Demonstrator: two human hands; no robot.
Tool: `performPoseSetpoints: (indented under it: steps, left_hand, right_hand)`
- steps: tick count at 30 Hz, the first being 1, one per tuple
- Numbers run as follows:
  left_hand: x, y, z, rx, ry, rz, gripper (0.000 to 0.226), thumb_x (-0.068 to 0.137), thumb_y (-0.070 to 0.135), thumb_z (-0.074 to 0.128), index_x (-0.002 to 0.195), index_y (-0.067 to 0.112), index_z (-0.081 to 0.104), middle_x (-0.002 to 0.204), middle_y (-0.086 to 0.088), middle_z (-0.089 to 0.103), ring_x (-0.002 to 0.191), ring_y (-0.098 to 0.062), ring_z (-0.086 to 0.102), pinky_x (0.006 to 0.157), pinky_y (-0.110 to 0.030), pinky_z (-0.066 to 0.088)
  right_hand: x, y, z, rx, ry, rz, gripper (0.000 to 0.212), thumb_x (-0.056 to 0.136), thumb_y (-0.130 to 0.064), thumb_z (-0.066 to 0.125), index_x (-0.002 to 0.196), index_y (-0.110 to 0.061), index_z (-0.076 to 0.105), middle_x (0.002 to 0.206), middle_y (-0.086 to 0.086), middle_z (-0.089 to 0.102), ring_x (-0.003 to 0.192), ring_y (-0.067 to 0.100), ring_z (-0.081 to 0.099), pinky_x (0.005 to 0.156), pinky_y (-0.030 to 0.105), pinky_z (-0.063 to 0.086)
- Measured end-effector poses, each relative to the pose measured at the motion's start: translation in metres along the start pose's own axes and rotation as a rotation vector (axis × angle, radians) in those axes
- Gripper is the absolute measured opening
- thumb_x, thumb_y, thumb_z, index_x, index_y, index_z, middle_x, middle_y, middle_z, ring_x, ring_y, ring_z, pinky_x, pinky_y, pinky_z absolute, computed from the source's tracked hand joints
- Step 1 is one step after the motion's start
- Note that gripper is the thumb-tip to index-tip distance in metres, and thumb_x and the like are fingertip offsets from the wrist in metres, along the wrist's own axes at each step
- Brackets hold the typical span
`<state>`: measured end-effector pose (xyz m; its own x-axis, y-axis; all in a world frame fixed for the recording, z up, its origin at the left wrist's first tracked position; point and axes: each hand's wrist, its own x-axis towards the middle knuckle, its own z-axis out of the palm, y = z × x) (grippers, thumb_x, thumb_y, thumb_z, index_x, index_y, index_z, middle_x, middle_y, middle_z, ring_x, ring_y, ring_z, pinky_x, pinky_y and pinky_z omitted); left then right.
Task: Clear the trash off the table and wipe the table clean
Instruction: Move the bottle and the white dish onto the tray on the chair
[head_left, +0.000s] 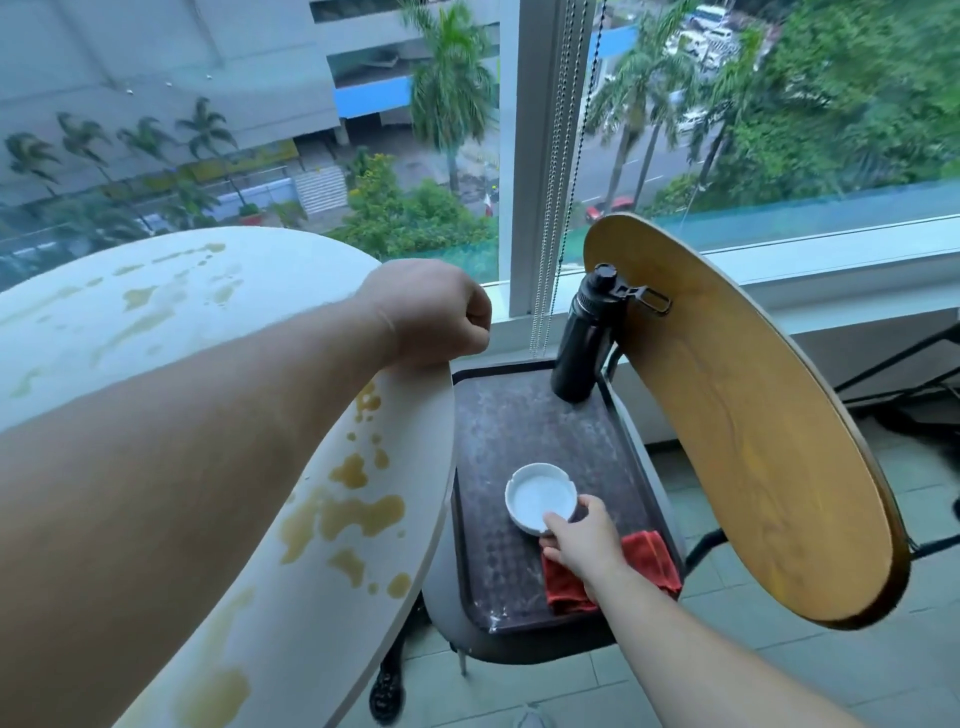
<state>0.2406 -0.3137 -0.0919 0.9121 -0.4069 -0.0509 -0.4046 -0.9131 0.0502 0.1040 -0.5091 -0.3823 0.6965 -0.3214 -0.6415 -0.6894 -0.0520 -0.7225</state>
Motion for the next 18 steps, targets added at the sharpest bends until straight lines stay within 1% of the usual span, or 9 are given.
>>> performPoseSetpoints:
  steps: [1, 3, 5, 7, 8, 10, 12, 14, 18]
  left_hand:
    - [0.0, 0.001, 0.001, -0.003, 0.005, 0.002, 0.018, 0.083, 0.042, 0.059, 0.089, 0.035, 0.074, 0.086, 0.01, 0.072, 0.083, -0.021, 0.063, 0.064, -0.026, 0.042]
    - [0.0, 0.0, 0.001, -0.02, 0.012, 0.007, 0.017, 0.083, 0.042, 0.06, 0.089, 0.035, 0.074, 0.087, 0.01, 0.073, 0.083, -0.021, 0.064, 0.065, -0.027, 0.043]
    - [-0.001, -0.001, 0.001, -0.046, 0.022, 0.003, 0.017, 0.083, 0.042, 0.06, 0.09, 0.035, 0.074, 0.088, 0.01, 0.073, 0.082, -0.02, 0.064, 0.065, -0.027, 0.044]
    - [-0.001, 0.0, 0.001, -0.064, 0.039, -0.001, 0.017, 0.084, 0.041, 0.06, 0.09, 0.034, 0.074, 0.088, 0.01, 0.073, 0.081, -0.02, 0.063, 0.063, -0.026, 0.041]
    - [0.0, 0.001, 0.0, -0.07, 0.046, -0.002, 0.016, 0.084, 0.041, 0.06, 0.089, 0.034, 0.074, 0.087, 0.01, 0.073, 0.081, -0.019, 0.063, 0.062, -0.026, 0.04]
    - [0.0, 0.002, -0.002, -0.075, 0.046, -0.002, 0.016, 0.085, 0.04, 0.06, 0.088, 0.033, 0.074, 0.087, 0.01, 0.073, 0.08, -0.019, 0.062, 0.06, -0.025, 0.038]
    - [0.001, 0.001, -0.005, -0.082, 0.049, -0.011, 0.016, 0.085, 0.041, 0.059, 0.087, 0.032, 0.074, 0.086, 0.01, 0.073, 0.08, -0.019, 0.063, 0.061, -0.025, 0.039]
    - [0.0, 0.001, -0.005, -0.095, 0.05, -0.027, 0.017, 0.085, 0.041, 0.059, 0.087, 0.032, 0.073, 0.086, 0.01, 0.072, 0.081, -0.02, 0.063, 0.063, -0.026, 0.041]
    - [-0.004, 0.001, 0.001, -0.096, 0.073, -0.022, 0.017, 0.085, 0.04, 0.06, 0.086, 0.03, 0.073, 0.083, 0.008, 0.071, 0.078, -0.02, 0.062, 0.061, -0.026, 0.041]
  right_hand:
    - [0.0, 0.001, -0.001, -0.066, -0.004, -0.016, 0.043, 0.088, -0.015, 0.077, 0.125, -0.011, 0.055, 0.106, 0.009, 0.071, 0.075, 0.024, 0.078, 0.071, 0.045, 0.067]
    - [-0.001, 0.001, -0.005, -0.272, 0.015, -0.081, 0.047, 0.073, -0.036, 0.08, 0.111, -0.015, 0.061, 0.09, 0.002, 0.074, 0.069, 0.022, 0.077, 0.071, 0.045, 0.066]
    - [-0.003, 0.003, -0.011, -0.519, 0.081, -0.155, 0.051, 0.064, -0.053, 0.077, 0.102, -0.023, 0.061, 0.087, -0.003, 0.073, 0.079, 0.022, 0.074, 0.073, 0.04, 0.062]
    - [-0.006, 0.005, -0.015, -0.627, 0.128, -0.263, 0.049, 0.069, -0.051, 0.081, 0.104, -0.026, 0.057, 0.099, -0.005, 0.067, 0.094, 0.022, 0.067, 0.073, 0.036, 0.056]
    - [-0.006, 0.007, -0.016, -0.642, 0.136, -0.327, 0.053, 0.071, -0.05, 0.083, 0.111, -0.028, 0.056, 0.108, -0.007, 0.064, 0.1, 0.021, 0.065, 0.074, 0.035, 0.053]
    - [-0.006, 0.007, -0.015, -0.668, 0.119, -0.419, 0.074, 0.07, -0.05, 0.085, 0.132, -0.029, 0.051, 0.126, -0.008, 0.056, 0.114, 0.02, 0.06, 0.082, 0.033, 0.053]
    - [-0.001, 0.006, -0.013, -0.706, 0.089, -0.464, 0.093, 0.07, -0.049, 0.088, 0.147, -0.026, 0.043, 0.138, -0.008, 0.05, 0.126, 0.02, 0.055, 0.096, 0.036, 0.053]
    - [0.004, 0.007, -0.01, -0.694, 0.076, -0.463, 0.092, 0.071, -0.047, 0.089, 0.148, -0.023, 0.044, 0.14, -0.008, 0.049, 0.127, 0.02, 0.055, 0.1, 0.036, 0.053]
    - [0.007, 0.005, -0.003, -0.622, 0.078, -0.466, 0.082, 0.074, -0.044, 0.089, 0.143, -0.023, 0.05, 0.136, -0.01, 0.051, 0.121, 0.018, 0.058, 0.096, 0.033, 0.052]
